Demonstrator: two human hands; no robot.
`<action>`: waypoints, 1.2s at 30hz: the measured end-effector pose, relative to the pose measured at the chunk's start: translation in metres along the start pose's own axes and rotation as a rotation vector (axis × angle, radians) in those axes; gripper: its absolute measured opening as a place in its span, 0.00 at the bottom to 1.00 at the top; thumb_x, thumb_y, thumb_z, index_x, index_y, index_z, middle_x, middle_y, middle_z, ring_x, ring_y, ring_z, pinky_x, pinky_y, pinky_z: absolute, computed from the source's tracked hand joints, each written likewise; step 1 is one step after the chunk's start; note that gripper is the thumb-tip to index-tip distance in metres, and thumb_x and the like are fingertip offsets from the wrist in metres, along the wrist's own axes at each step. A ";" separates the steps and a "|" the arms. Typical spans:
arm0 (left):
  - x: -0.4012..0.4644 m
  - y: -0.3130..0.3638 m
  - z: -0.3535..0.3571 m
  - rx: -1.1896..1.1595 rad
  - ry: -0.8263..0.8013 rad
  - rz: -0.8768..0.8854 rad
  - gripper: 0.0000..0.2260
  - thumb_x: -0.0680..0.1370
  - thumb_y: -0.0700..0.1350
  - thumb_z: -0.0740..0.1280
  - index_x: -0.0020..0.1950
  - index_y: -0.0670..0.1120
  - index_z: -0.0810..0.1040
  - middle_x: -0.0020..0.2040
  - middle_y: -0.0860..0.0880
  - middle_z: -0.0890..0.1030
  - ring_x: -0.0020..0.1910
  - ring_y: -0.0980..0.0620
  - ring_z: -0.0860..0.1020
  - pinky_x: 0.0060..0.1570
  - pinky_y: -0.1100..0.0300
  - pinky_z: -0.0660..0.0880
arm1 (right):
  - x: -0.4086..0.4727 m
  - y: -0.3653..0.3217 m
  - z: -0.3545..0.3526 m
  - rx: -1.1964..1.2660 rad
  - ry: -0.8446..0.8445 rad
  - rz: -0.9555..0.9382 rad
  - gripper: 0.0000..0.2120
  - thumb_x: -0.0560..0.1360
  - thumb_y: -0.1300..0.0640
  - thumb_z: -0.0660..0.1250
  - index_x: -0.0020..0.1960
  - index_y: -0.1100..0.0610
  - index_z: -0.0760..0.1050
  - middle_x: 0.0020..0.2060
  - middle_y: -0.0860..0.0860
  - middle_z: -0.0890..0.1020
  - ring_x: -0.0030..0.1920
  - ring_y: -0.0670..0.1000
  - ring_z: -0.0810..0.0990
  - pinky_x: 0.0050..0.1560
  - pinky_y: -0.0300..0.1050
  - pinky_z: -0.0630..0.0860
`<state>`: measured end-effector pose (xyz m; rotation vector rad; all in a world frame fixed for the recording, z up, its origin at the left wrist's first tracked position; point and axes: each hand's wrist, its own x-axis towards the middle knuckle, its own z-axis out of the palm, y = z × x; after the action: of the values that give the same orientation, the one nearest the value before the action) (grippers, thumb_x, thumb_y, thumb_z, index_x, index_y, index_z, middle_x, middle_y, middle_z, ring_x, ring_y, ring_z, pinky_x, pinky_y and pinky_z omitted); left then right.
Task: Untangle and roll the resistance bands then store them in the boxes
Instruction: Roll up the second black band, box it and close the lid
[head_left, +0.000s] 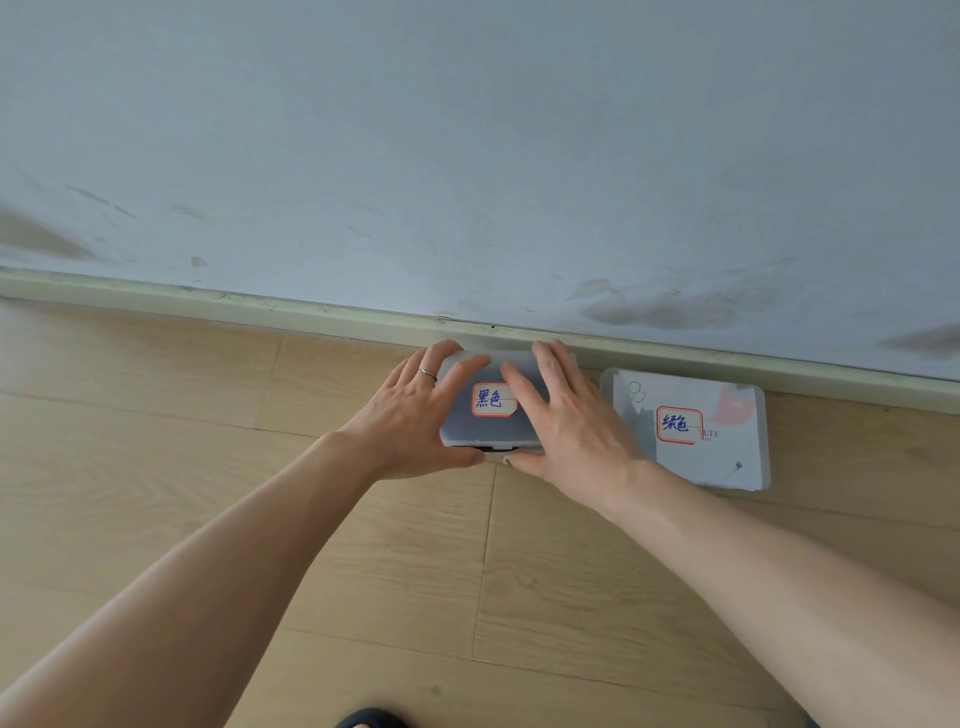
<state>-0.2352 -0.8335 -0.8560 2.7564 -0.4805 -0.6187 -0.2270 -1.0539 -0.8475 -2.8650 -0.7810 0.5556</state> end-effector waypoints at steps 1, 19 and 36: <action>0.000 0.001 -0.001 0.015 0.032 0.011 0.48 0.69 0.66 0.74 0.80 0.56 0.52 0.76 0.45 0.59 0.74 0.41 0.64 0.78 0.49 0.58 | 0.000 0.000 0.001 0.001 0.009 -0.002 0.45 0.78 0.42 0.72 0.84 0.56 0.52 0.82 0.63 0.49 0.83 0.63 0.44 0.81 0.58 0.56; -0.004 0.005 0.019 0.573 0.174 0.140 0.36 0.82 0.65 0.55 0.82 0.42 0.57 0.75 0.25 0.61 0.75 0.26 0.65 0.76 0.37 0.63 | 0.000 0.005 0.020 -0.323 0.015 -0.085 0.44 0.84 0.38 0.54 0.82 0.60 0.30 0.78 0.74 0.36 0.80 0.73 0.37 0.79 0.68 0.54; 0.001 -0.004 0.029 0.574 0.243 0.193 0.38 0.81 0.64 0.60 0.83 0.42 0.56 0.78 0.27 0.59 0.77 0.28 0.62 0.79 0.38 0.58 | 0.003 0.010 0.038 -0.282 0.113 -0.115 0.42 0.83 0.43 0.61 0.84 0.62 0.43 0.79 0.75 0.43 0.81 0.74 0.43 0.76 0.72 0.60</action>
<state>-0.2464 -0.8360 -0.8824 3.1904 -0.9783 -0.0979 -0.2344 -1.0601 -0.8854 -3.0415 -1.0744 0.2856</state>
